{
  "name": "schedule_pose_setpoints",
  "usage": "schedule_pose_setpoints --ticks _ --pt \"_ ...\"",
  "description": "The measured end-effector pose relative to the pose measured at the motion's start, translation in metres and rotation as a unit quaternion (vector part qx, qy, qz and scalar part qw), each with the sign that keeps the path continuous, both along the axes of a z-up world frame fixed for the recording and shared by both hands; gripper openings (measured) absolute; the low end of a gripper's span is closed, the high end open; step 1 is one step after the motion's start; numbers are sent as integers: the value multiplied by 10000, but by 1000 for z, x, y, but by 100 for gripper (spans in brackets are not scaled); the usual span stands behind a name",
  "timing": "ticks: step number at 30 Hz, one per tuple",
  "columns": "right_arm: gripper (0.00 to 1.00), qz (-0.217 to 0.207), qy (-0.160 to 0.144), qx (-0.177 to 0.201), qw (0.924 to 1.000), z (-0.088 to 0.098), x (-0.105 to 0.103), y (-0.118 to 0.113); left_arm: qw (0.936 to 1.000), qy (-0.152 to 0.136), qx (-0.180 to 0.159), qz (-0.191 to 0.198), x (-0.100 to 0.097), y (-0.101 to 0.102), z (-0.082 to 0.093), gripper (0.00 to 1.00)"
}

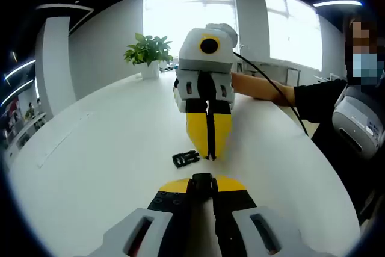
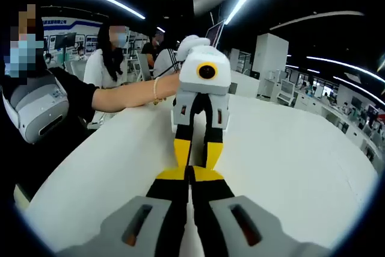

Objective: Snap the two parts of the plastic buckle together until the buckle closes and remains connected.

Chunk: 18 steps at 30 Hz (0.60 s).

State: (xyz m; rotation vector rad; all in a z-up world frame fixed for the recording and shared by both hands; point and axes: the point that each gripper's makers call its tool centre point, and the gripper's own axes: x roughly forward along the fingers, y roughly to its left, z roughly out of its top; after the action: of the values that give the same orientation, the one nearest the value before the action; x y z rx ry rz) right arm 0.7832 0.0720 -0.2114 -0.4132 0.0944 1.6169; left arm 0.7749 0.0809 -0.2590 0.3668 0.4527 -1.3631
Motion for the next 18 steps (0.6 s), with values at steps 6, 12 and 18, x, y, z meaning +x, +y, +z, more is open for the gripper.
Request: schedule_pose_setpoints --ticks 6,12,18 --pt "6 -483 -97 92 9987 3 23 -18 10000 -61 4 2 -4 -2 -1 12" --pt "6 -728 -244 -828 9936 -37 36 -30 10000 -57 2 7 -3 -2 -1 12" --pt "9 -518 -63 -879 9948 -41 21 -21 9997 -213 101 42 -4 0 -1 12"
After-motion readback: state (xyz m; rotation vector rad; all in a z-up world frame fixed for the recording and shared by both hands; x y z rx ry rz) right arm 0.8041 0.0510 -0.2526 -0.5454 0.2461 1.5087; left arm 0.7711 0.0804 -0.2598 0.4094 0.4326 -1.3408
